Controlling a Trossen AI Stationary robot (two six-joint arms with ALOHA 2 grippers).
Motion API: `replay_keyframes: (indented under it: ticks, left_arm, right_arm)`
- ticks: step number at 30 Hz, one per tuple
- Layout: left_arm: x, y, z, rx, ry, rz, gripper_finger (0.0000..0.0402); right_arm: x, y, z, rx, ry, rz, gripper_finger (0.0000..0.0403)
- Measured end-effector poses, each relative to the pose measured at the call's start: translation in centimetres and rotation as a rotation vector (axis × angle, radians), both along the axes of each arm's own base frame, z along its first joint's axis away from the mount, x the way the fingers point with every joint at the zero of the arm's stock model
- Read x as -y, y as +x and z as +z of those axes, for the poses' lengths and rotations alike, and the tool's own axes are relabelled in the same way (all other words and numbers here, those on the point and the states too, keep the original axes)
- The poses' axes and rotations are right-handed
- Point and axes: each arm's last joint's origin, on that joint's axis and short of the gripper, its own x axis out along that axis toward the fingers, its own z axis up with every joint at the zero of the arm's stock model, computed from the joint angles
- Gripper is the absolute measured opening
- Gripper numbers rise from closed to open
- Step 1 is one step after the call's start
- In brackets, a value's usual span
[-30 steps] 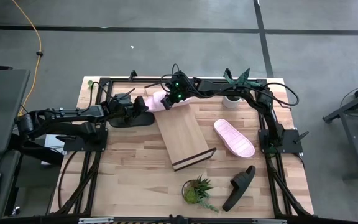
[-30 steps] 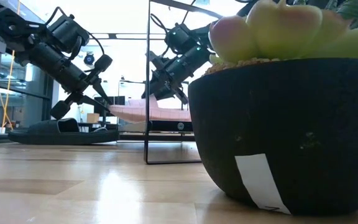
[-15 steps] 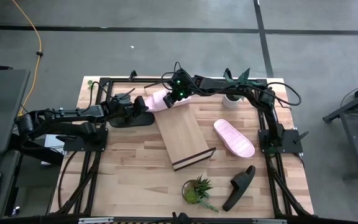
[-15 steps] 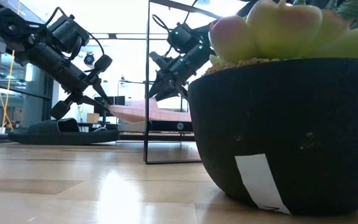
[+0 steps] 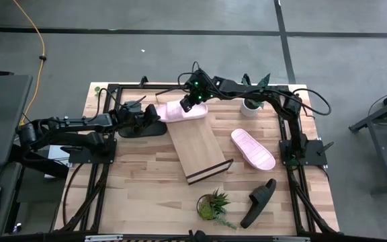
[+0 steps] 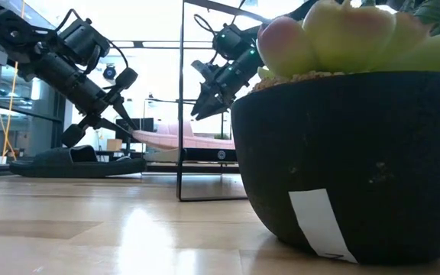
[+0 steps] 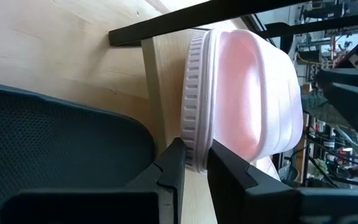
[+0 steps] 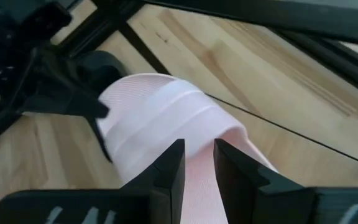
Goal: Pick and place slides into the shelf
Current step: Put the left pink slides on the shelf
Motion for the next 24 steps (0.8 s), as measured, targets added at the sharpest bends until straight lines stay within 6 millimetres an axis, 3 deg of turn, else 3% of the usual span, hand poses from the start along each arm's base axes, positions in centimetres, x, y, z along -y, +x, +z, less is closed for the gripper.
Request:
replay_keyframes:
  ticks: [4,16,24]
  left_arm:
    - [0.0,0.0,0.0,0.000,0.008,0.010,0.0079]
    - [-0.1,0.0,0.0,-0.004,0.010,0.017,0.0238]
    - [0.1,0.1,0.0,-0.008,0.017,-0.055,0.0265]
  right_arm:
    - [-0.5,0.1,-0.1,-0.013,0.007,0.026,0.0074]
    - [-1.3,0.1,-0.3,-0.035,0.035,0.066,0.0074]
    - [-1.9,-0.5,-0.9,-0.098,0.128,0.159,0.0074]
